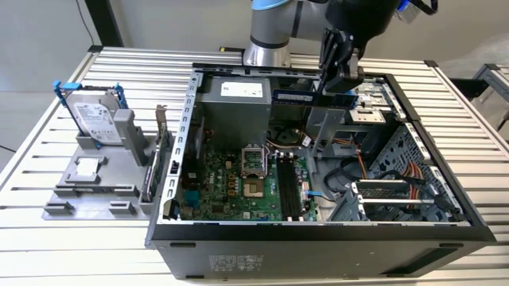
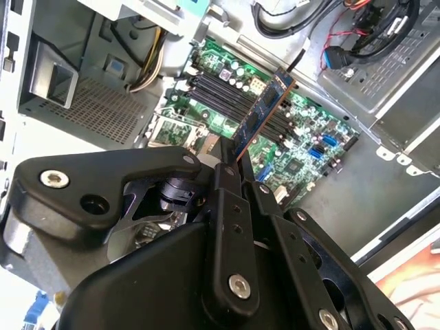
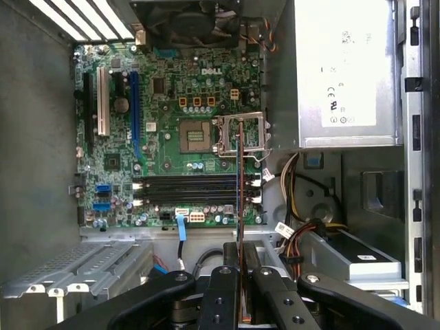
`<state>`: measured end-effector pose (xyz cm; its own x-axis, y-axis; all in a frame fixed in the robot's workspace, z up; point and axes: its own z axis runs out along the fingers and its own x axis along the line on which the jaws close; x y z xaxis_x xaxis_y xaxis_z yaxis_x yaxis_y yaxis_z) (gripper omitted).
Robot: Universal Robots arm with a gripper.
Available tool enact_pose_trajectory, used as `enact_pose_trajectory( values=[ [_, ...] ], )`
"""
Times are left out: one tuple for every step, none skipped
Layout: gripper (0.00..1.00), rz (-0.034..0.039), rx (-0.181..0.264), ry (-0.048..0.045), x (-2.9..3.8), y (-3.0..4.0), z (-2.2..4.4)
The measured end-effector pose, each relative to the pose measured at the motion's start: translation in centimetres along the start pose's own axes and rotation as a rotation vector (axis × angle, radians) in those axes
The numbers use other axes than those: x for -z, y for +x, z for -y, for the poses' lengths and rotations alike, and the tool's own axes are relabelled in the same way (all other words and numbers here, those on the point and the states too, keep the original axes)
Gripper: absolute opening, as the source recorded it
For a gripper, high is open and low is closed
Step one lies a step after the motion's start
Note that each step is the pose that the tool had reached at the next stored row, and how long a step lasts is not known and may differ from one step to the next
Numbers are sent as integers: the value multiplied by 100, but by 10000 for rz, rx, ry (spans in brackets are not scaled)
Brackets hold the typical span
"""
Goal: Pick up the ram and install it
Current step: 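Insert the ram into the slot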
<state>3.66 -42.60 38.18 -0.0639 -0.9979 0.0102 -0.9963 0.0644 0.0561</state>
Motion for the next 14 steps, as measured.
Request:
enact_pose_trajectory(
  values=[
    [0,1,-25,0,0,9,1],
    [0,2,-46,-1,0,22,2],
    [0,3,-67,-1,0,40,3],
    [0,4,-87,-1,0,61,4],
    [0,7,-111,-1,-1,82,6],
    [0,8,-135,-1,-1,104,7],
    [0,9,-159,-2,-1,125,8],
    [0,10,-185,-2,-1,145,10],
    [0,13,-222,-2,-1,164,11],
    [0,16,-274,-3,-2,179,12],
    [0,18,-323,-3,-1,193,13],
    [0,22,-376,-4,-2,208,14],
    [0,24,-428,-4,-2,220,15],
    [0,28,-504,-5,-2,231,15]
  ],
)
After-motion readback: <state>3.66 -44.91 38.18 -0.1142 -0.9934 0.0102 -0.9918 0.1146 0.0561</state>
